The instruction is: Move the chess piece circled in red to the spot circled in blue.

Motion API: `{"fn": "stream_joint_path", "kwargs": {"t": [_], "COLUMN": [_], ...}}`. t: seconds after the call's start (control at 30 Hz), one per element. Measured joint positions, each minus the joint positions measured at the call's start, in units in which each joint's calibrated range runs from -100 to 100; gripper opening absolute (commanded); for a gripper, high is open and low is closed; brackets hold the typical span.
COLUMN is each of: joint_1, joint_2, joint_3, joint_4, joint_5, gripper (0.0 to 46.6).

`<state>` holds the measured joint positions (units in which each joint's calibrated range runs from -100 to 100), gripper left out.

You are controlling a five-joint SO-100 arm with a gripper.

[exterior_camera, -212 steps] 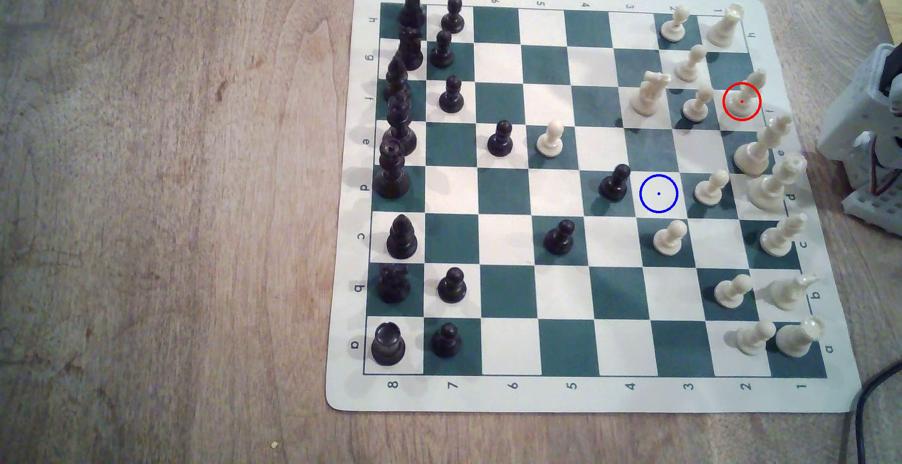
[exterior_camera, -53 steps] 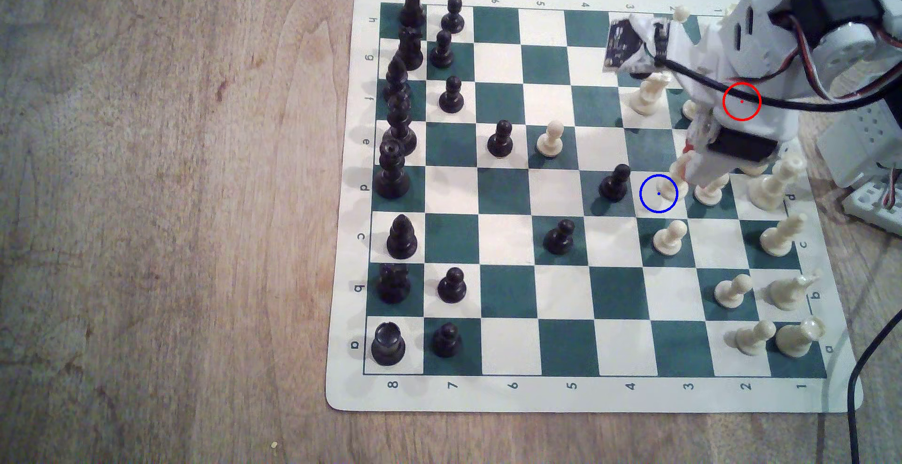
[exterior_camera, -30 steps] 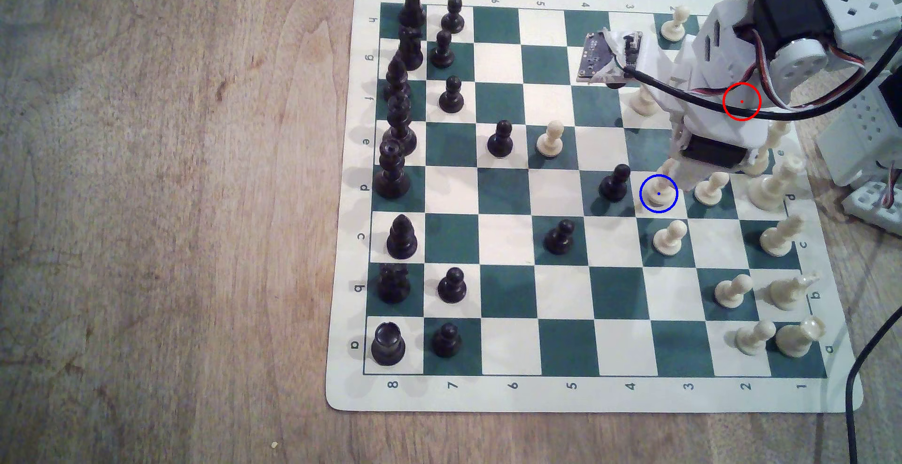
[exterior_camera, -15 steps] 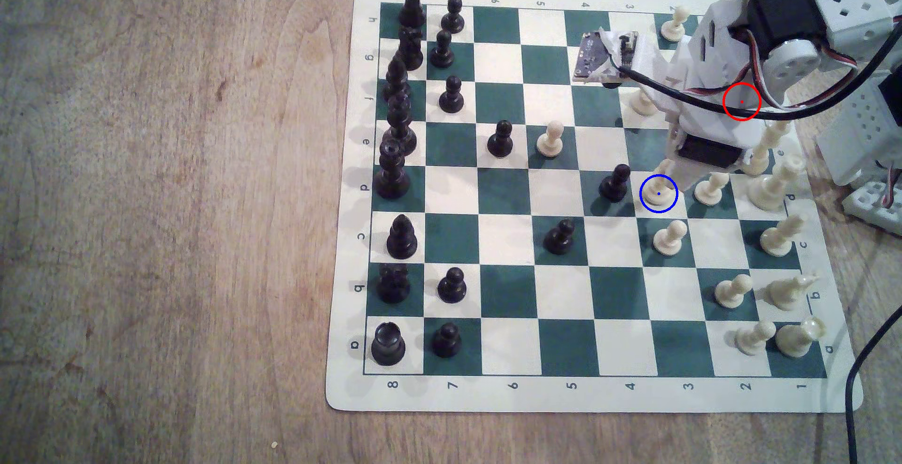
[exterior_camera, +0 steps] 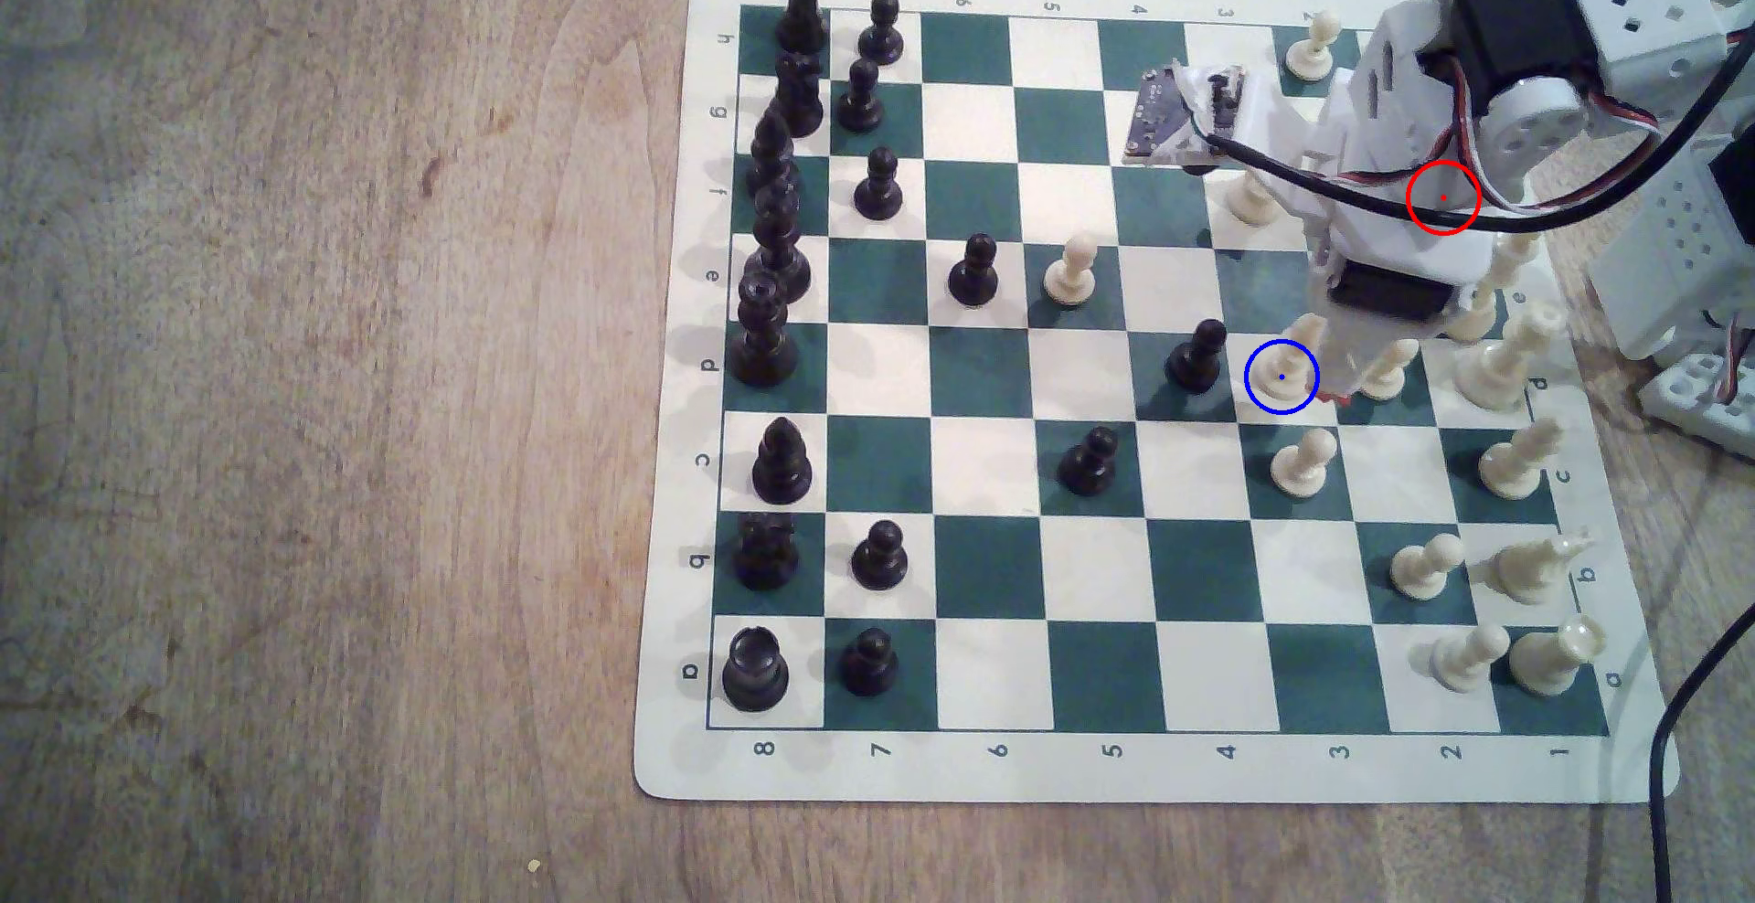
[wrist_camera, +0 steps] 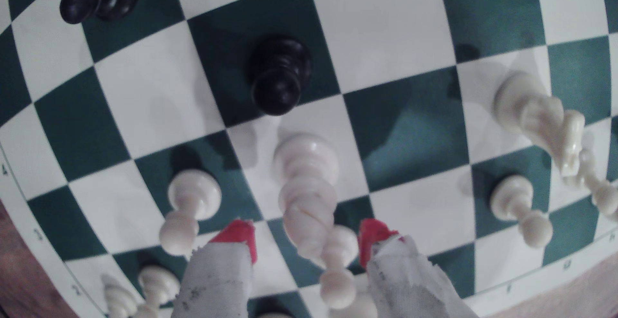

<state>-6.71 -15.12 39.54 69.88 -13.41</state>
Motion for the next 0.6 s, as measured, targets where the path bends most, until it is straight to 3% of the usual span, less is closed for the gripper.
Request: {"fn": "stream_joint_path", "kwargs": {"t": [0.17, 0.43, 0.6], "joint_1": [0.00, 0.00, 2.58], "joint_2": [-3.77, -21.20, -31.34], "joint_3": [0.81, 6.51, 11.75], "joint_4": [2.79, 12.19, 17.13], "joint_5": [0.39, 1.81, 4.35], "gripper": [18.8, 19.4, 19.5]}}
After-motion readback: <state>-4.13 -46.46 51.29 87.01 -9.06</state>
